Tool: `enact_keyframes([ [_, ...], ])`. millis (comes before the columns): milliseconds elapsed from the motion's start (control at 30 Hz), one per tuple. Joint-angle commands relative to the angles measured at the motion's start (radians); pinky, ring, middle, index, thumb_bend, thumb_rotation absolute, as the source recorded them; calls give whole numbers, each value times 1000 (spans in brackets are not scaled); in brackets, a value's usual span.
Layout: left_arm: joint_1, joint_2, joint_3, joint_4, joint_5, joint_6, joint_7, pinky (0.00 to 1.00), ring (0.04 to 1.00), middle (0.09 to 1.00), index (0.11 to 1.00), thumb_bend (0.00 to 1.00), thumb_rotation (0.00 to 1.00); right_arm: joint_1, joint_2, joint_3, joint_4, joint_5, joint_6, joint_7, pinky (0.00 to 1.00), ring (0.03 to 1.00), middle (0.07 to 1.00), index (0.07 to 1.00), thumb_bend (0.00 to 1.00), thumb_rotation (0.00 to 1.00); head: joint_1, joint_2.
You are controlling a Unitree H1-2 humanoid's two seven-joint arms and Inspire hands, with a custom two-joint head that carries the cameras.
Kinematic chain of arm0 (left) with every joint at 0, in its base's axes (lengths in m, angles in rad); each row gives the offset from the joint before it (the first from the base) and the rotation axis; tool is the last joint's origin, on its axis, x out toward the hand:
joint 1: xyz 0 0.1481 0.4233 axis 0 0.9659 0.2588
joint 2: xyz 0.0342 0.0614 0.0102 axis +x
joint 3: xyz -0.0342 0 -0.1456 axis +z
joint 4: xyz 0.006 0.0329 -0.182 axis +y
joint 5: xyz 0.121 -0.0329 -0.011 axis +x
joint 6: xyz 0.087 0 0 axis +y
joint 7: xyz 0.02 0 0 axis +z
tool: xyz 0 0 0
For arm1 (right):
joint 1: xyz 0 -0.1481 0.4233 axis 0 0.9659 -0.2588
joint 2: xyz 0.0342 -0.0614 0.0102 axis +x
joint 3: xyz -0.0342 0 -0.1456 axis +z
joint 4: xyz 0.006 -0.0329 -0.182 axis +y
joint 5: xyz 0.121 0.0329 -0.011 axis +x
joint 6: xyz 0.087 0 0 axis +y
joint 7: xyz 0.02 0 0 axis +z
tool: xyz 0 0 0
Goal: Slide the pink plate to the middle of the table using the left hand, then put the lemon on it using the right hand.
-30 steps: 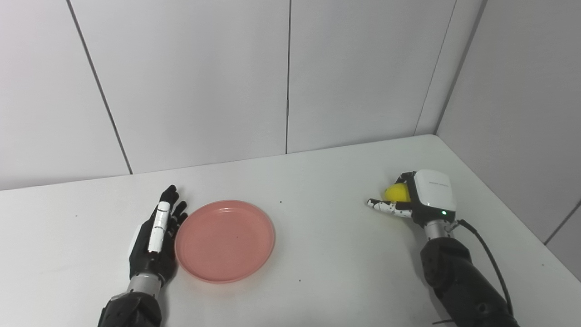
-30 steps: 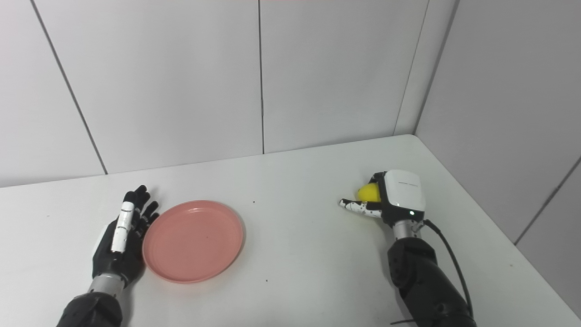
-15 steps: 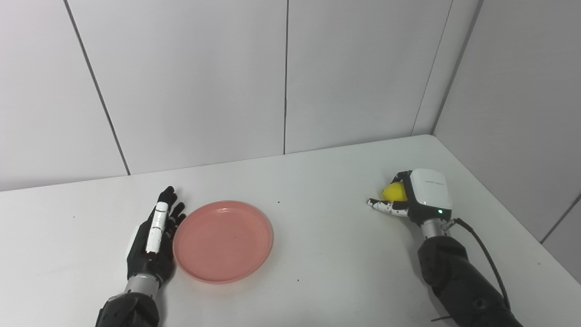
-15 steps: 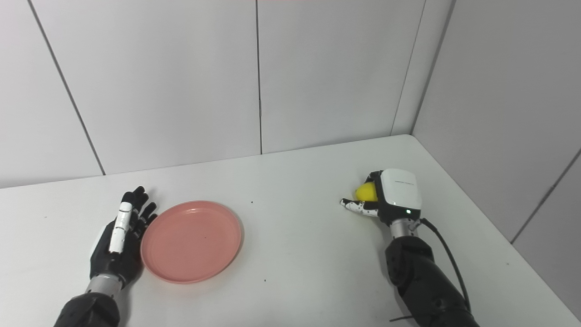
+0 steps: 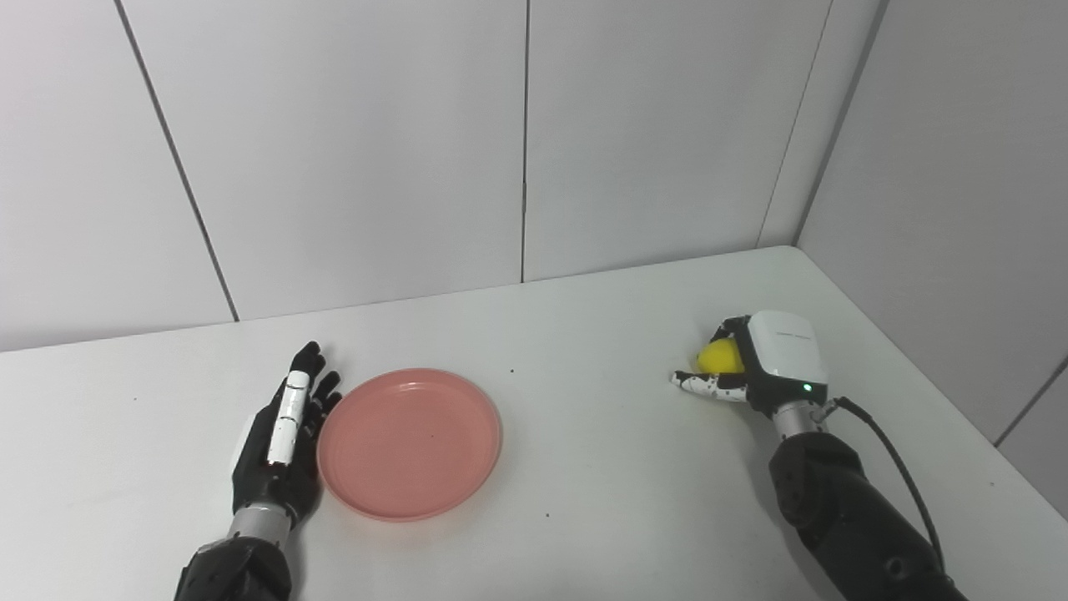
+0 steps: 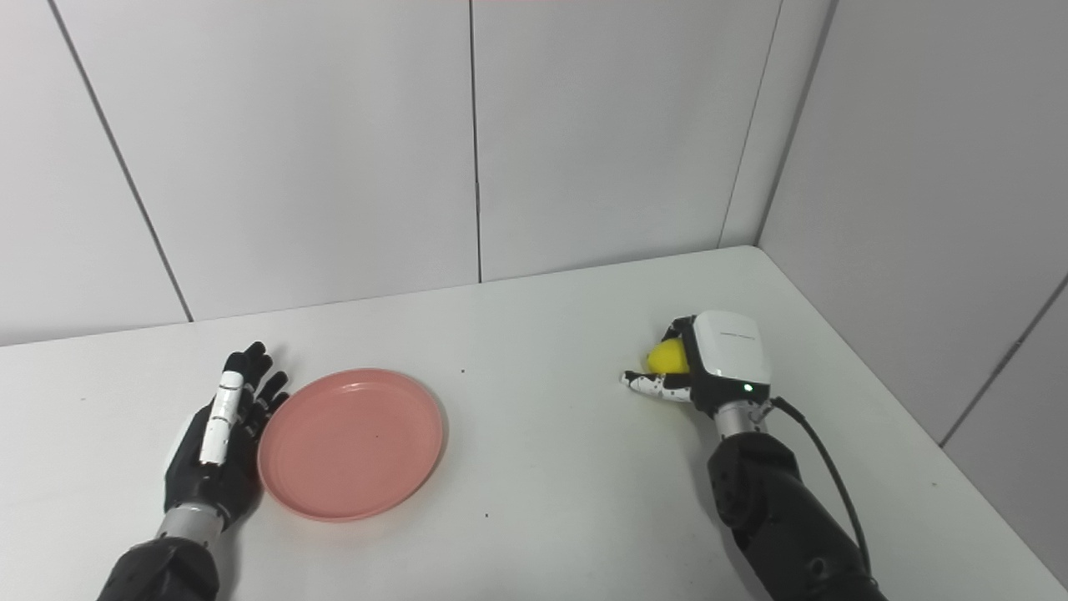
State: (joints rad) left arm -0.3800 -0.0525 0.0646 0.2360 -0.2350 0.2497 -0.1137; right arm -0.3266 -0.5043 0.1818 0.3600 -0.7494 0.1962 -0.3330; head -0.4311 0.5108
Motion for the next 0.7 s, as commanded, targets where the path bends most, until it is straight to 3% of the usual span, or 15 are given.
enact_keyframes([
  [0,33,-6,-12,25,6,71,13,1000,969,1000,922,651,734,-17,-15,14,-49,-22,21,41,187,249,308,370,526,438,2,2],
  [300,43,-13,-23,23,10,69,17,1000,961,995,923,675,749,-32,-19,10,-176,-47,-2,97,148,204,267,331,530,400,4,1],
  [667,52,-15,-36,21,15,57,20,1000,953,990,921,690,755,-53,-4,20,-249,-87,-11,124,137,192,256,325,534,436,14,1],
])
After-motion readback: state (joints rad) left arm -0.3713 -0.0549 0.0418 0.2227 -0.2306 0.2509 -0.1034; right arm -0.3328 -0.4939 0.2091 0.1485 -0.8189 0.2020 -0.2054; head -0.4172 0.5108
